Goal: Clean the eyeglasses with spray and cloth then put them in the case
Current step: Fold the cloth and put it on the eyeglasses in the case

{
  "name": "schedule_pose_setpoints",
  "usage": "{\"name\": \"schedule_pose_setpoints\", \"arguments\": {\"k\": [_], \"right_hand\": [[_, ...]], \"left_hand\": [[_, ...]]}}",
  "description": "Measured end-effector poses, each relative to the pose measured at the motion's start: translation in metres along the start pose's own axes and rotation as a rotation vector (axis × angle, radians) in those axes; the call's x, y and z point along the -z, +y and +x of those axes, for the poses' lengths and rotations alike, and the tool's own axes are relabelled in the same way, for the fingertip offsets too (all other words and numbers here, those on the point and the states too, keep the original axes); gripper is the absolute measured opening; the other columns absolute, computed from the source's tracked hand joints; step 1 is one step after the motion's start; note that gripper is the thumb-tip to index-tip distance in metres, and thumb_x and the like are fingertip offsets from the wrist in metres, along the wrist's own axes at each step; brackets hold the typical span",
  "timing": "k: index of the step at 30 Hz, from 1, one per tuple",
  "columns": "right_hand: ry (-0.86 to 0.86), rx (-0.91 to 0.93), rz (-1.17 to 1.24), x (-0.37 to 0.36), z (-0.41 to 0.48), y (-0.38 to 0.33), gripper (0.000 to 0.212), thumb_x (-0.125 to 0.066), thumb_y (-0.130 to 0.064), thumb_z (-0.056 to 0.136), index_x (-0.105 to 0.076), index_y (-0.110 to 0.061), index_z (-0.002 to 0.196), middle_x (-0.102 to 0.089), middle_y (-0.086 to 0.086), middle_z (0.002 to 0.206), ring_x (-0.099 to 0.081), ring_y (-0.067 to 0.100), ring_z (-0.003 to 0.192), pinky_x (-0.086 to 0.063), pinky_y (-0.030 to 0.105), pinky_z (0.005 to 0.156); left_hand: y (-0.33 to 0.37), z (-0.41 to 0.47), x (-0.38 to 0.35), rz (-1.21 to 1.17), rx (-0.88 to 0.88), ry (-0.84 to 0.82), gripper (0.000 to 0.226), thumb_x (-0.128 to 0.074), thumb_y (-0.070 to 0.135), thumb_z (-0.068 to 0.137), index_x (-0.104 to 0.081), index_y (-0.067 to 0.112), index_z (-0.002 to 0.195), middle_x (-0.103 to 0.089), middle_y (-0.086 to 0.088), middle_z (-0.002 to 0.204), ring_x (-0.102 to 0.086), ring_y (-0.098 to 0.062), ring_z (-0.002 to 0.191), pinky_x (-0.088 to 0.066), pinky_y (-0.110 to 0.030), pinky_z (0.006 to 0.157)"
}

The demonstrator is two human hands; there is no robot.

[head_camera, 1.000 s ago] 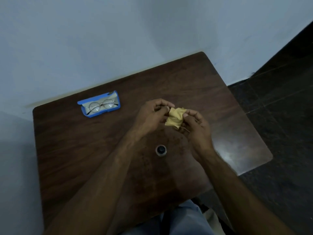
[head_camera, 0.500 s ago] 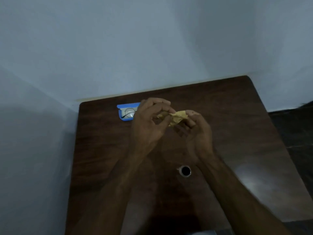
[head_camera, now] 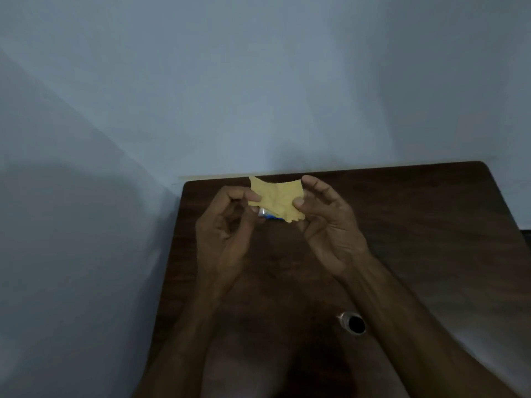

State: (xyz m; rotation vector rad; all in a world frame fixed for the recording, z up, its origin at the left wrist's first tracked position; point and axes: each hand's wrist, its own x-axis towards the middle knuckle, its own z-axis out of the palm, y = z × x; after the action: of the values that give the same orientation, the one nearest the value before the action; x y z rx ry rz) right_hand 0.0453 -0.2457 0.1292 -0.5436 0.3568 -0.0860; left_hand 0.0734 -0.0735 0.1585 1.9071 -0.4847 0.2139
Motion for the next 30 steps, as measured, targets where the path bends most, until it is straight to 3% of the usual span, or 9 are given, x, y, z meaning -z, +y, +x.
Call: {"name": "schedule_pose_setpoints", "arguments": {"k": [4,7,11,14,17,20,22,25,30], "right_hand": [[-0.046,0.077,-0.017,-0.013,-0.002,0.009,0.048,-0.062,0.015,0.077,-0.063,-0.008,0.120,-0.059,0.004,0.085,-0.063,0.017,0.083,-0.060,0.032,0.075],[-0.057,0.092,-0.050,-0.018,-0.004,0.017,0.047,-0.061,0.014,0.078,-0.063,-0.007,0.120,-0.057,0.004,0.086,-0.064,0.016,0.084,-0.060,0.031,0.079],[-0.027,0.114,-0.109,-0.017,-0.005,0.027,0.046,-0.062,0.014,0.077,-0.065,-0.007,0.117,-0.057,0.005,0.088,-0.063,0.017,0.089,-0.059,0.030,0.080],[0.064,0.111,-0.122,-0.008,-0.007,0.037,0.045,-0.063,0.012,0.075,-0.067,-0.006,0.116,-0.061,0.014,0.107,-0.064,0.024,0.100,-0.060,0.030,0.080],[0.187,0.079,-0.112,0.002,-0.011,0.048,0.040,-0.058,0.013,0.080,-0.066,-0.003,0.115,-0.070,0.014,0.105,-0.071,0.022,0.093,-0.061,0.027,0.073],[0.323,-0.003,-0.152,0.011,-0.015,0.064,0.031,-0.049,0.010,0.090,-0.067,-0.001,0.112,-0.072,0.017,0.102,-0.071,0.022,0.085,-0.061,0.027,0.069],[0.342,-0.083,-0.167,0.017,-0.018,0.073,0.031,-0.051,0.007,0.091,-0.067,0.002,0.117,-0.073,0.019,0.109,-0.073,0.025,0.091,-0.063,0.030,0.078],[0.347,-0.193,-0.189,0.019,-0.018,0.086,0.036,-0.061,0.006,0.092,-0.064,0.001,0.128,-0.073,0.023,0.121,-0.073,0.031,0.107,-0.058,0.040,0.098],[0.428,-0.034,-0.459,0.018,-0.016,0.092,0.039,-0.072,0.006,0.088,-0.065,-0.008,0.124,-0.077,0.020,0.104,-0.076,0.025,0.082,-0.064,0.036,0.070]], "left_hand": [[-0.016,-0.001,-0.003,-0.513,0.365,0.136,0.022,-0.053,0.009,0.096,-0.071,0.007,0.083,-0.070,-0.001,0.085,-0.065,-0.009,0.081,-0.054,-0.021,0.066],[-0.027,0.003,-0.010,-0.688,0.610,0.184,0.016,-0.075,0.023,0.093,-0.076,0.010,0.083,-0.072,-0.005,0.085,-0.067,-0.022,0.087,-0.059,-0.032,0.070],[-0.045,0.007,-0.005,-0.923,0.900,-0.076,0.054,-0.072,0.026,0.090,-0.064,-0.005,0.134,-0.070,-0.023,0.133,-0.069,-0.030,0.115,-0.062,-0.036,0.091],[-0.057,0.003,0.003,-0.962,1.015,-0.238,0.043,-0.074,0.024,0.086,-0.072,0.005,0.125,-0.076,-0.014,0.124,-0.074,-0.021,0.106,-0.063,-0.029,0.086],[-0.069,-0.001,0.004,-0.946,1.053,-0.220,0.040,-0.076,0.016,0.083,-0.072,0.009,0.122,-0.077,-0.010,0.114,-0.075,-0.017,0.094,-0.062,-0.030,0.081],[-0.080,-0.003,0.005,-0.857,1.023,-0.195,0.022,-0.072,0.006,0.091,-0.070,0.014,0.111,-0.076,-0.008,0.104,-0.073,-0.019,0.090,-0.059,-0.035,0.082],[-0.086,-0.004,0.006,-0.789,0.993,-0.179,0.018,-0.070,0.002,0.094,-0.068,0.017,0.105,-0.075,-0.008,0.104,-0.071,-0.021,0.093,-0.059,-0.035,0.079],[-0.096,-0.008,0.010,-0.697,0.931,-0.169,0.022,-0.070,0.003,0.096,-0.067,0.017,0.113,-0.072,-0.011,0.122,-0.072,-0.024,0.104,-0.063,-0.033,0.076],[-0.107,-0.013,0.019,-0.584,0.826,-0.146,0.029,-0.066,0.000,0.099,-0.065,0.020,0.119,-0.075,-0.011,0.122,-0.074,-0.022,0.106,-0.064,-0.035,0.081]]}}
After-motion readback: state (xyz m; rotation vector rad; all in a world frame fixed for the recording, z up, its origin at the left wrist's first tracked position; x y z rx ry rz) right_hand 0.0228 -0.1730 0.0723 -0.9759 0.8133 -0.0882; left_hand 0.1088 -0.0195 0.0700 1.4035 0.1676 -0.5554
